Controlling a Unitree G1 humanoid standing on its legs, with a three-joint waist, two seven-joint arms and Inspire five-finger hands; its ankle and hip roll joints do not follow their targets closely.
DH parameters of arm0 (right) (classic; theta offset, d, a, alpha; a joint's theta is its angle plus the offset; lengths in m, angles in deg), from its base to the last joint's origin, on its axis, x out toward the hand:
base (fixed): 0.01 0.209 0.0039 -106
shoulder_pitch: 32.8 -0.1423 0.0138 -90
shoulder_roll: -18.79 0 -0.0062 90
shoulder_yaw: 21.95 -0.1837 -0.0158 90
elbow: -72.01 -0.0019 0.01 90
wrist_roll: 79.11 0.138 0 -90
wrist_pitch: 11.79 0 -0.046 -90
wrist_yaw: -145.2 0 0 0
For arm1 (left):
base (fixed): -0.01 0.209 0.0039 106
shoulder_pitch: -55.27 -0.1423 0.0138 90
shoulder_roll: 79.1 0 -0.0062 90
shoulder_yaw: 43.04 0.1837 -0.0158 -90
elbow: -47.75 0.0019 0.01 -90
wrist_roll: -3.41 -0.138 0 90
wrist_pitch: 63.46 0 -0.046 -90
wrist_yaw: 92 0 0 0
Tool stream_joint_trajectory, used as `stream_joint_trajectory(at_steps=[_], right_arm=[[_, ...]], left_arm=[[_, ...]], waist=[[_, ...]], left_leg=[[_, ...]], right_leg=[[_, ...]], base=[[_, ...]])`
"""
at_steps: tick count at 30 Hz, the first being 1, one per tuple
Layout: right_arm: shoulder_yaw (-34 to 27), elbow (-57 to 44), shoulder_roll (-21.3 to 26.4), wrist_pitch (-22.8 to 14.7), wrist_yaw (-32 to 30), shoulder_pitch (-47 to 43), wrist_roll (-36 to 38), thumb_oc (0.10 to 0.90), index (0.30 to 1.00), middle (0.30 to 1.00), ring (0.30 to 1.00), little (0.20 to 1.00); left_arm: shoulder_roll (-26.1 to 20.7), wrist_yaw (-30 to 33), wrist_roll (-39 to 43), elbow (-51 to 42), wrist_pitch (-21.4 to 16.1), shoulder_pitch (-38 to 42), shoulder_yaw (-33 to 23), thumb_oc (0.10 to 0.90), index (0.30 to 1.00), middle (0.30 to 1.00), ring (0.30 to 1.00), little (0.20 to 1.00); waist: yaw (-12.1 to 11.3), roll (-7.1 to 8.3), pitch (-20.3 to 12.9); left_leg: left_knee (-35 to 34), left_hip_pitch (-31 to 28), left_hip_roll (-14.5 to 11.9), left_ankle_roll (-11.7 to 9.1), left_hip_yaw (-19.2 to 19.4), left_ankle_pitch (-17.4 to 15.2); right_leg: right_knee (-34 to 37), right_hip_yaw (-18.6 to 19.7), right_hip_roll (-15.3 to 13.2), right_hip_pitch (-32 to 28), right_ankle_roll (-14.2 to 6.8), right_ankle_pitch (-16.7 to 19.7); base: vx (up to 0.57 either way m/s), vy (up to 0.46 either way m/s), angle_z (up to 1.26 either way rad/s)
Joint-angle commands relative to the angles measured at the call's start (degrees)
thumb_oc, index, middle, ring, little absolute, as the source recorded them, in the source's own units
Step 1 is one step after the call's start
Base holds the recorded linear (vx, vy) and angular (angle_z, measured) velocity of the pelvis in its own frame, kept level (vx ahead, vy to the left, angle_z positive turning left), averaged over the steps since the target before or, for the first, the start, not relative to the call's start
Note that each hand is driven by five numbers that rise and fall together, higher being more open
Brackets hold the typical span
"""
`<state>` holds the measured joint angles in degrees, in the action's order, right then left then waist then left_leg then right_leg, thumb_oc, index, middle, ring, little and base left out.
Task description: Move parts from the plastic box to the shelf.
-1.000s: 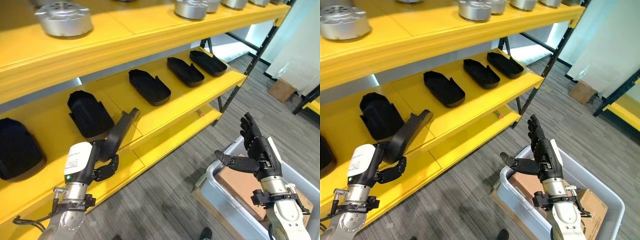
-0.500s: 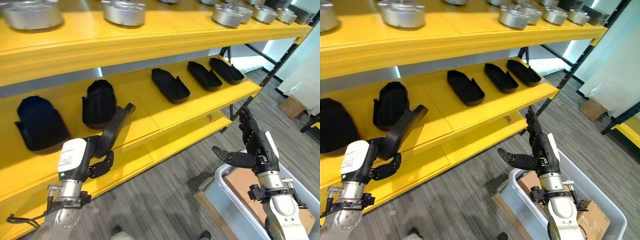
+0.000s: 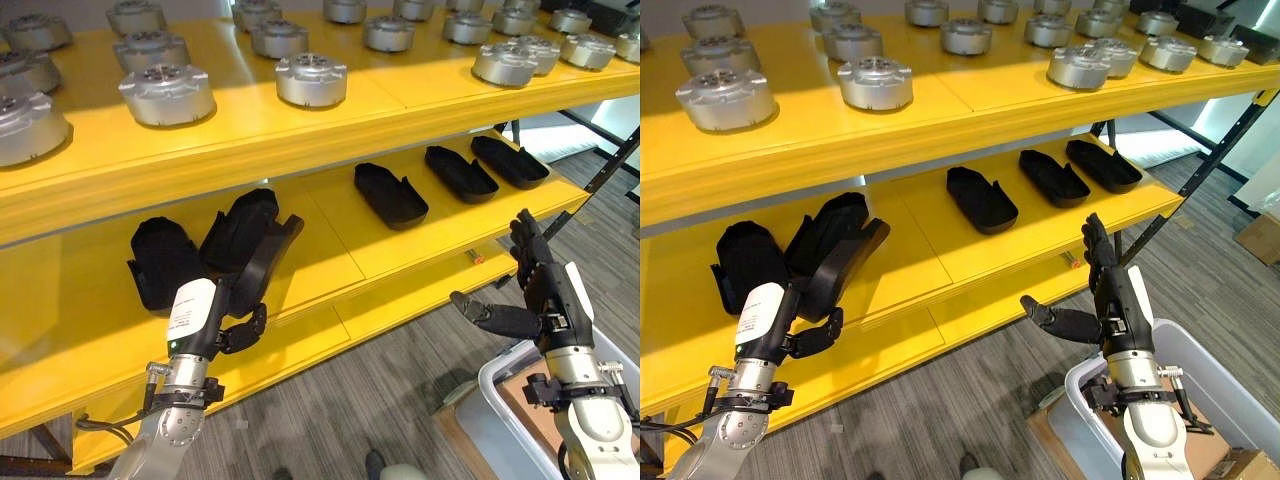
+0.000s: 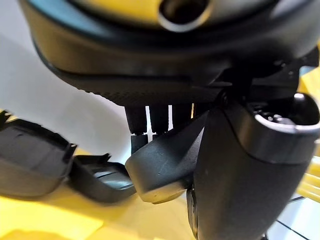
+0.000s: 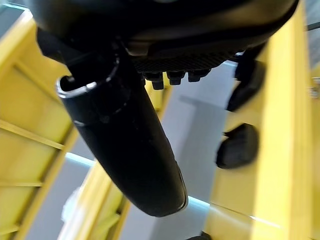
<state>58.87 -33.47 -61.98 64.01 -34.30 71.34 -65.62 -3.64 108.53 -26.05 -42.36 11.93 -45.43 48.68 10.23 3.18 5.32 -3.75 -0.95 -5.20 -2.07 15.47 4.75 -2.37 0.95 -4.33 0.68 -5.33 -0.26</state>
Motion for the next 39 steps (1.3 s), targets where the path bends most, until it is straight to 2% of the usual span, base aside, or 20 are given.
stream_joint_trajectory(at_steps=[1, 10, 17, 29, 39], right_arm=[[-1.66, -4.29, 1.43, -6.01, -1.82, -3.66, -0.13, 0.9, 1.0, 1.0, 1.0, 1.0], [-2.43, -5.17, 0.76, -6.11, -2.24, -2.28, -0.12, 0.9, 1.0, 1.0, 1.0, 1.0], [-2.2, -5.27, 0.09, -6.26, -2.32, -0.98, -0.59, 0.9, 1.0, 1.0, 1.0, 1.0], [-0.98, -3.71, 0.11, -5.2, -2.18, -0.73, -0.04, 0.9, 1.0, 1.0, 1.0, 1.0], [-0.94, -3.7, 0.27, -5.08, -1.93, -0.82, 0.09, 0.9, 1.0, 1.0, 1.0, 1.0]], left_arm=[[-2.18, 3.28, 3.88, -6.92, -5.38, 5.64, -4.56, 0.4, 0.3, 0.3, 0.3, 0.3], [-0.89, 3.12, 4.88, -8.33, -5.48, 5.98, -4.22, 0.4, 0.3, 0.3, 0.3, 0.3], [-0.22, 3.33, 4.73, -7.98, -5.23, 5.89, -3.24, 0.4, 0.3, 0.3, 0.3, 0.3], [1.23, 6.22, 3.69, 3.18, -0.84, 8.97, -1.91, 0.4, 0.3, 0.3, 0.3, 0.3], [0.74, 6.67, 2.54, 4.31, -0.22, 10.08, -1.56, 0.4, 0.3, 0.3, 0.3, 0.3]], waist=[[0.1, 0.24, -5.77], [0.68, -0.46, -6.18], [1.31, -1.03, -6.49], [2.22, -0.8, -6.64], [2.46, -0.81, -6.55]], left_leg=[[1.16, -2.61, 2.59, 1.57, 1.22, -5.81], [0.22, -3.25, 2.58, 1.0, 1.41, -5.07], [-0.69, -4.22, 2.55, 1.12, 2.13, -5.22], [-1.15, -5.35, 1.85, 0.76, 3.32, -5.24], [-1.19, -5.5, 1.73, 0.68, 3.67, -5.3]], right_leg=[[1.38, 0.36, 3.47, 0.81, -0.47, 2.07], [4.42, -0.89, 3.0, -1.21, -0.38, 2.9], [5.24, -0.04, 3.07, -1.52, -0.55, 3.38], [6.0, 1.47, 3.89, -1.67, -0.44, 3.8], [6.06, 1.76, 4.04, -1.63, -0.46, 3.92]], base=[[0.0, -0.043, -0.03], [0.0, -0.014, 0.0], [0.0, -0.002, -0.01], [0.01, -0.018, -0.08], [0.0, -0.003, -0.02]])
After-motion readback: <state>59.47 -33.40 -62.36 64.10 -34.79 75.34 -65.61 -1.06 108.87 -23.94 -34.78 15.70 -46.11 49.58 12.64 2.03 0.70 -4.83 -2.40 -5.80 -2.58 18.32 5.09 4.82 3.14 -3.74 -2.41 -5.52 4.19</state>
